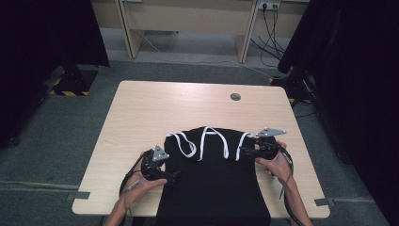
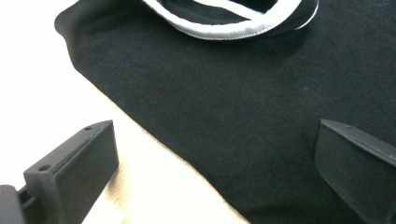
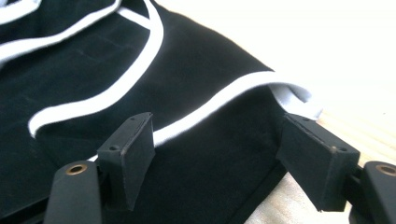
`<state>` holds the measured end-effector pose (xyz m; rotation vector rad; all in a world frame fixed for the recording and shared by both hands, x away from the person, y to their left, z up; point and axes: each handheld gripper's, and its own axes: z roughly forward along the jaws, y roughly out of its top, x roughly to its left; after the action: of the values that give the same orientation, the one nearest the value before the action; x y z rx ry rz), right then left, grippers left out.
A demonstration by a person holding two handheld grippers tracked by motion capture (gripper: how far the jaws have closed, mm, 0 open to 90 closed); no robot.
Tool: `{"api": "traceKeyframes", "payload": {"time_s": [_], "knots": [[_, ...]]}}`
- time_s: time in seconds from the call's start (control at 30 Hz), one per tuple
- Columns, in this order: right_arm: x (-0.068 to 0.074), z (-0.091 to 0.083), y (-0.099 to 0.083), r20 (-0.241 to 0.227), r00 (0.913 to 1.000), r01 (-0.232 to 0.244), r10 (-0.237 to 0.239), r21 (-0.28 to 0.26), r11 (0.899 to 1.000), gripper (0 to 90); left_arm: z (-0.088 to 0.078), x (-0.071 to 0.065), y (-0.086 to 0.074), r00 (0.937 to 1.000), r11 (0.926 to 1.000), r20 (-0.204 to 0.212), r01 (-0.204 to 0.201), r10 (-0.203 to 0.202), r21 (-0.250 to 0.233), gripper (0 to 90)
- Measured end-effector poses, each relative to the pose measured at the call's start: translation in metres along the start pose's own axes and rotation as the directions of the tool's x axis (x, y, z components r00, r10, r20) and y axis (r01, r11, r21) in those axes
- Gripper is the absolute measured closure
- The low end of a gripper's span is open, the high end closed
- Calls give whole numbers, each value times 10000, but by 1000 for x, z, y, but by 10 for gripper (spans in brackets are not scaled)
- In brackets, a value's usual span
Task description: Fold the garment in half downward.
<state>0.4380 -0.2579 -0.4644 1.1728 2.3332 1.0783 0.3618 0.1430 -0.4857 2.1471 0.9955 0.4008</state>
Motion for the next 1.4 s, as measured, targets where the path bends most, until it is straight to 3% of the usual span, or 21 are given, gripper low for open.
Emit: {"api": "traceKeyframes", "payload": {"time_s": [0.2,0.37,0.63,0.77,0.97,1.4], "knots": [[1,-5,2,26,10000,-19,19,-71,10000,254,0,1,0,9998,9999,205,85,-83,-79,0],[-1,-6,4,113,9999,-36,37,-48,10000,237,-3,10,3,9958,9978,691,619,-600,-252,23],[-7,-5,8,131,9999,-104,104,-56,9999,204,-7,27,24,9941,9927,527,983,-948,-695,23],[-11,0,10,154,9995,-261,261,-31,9997,184,0,40,32,9922,9902,366,1213,-1190,-693,23],[-20,11,17,344,9977,-589,584,117,9982,184,12,48,49,9900,9881,382,1381,-1357,-679,23],[-24,41,32,352,9981,-525,497,818,9953,169,50,59,85,9833,9835,178,1810,-1809,-42,24]]}}
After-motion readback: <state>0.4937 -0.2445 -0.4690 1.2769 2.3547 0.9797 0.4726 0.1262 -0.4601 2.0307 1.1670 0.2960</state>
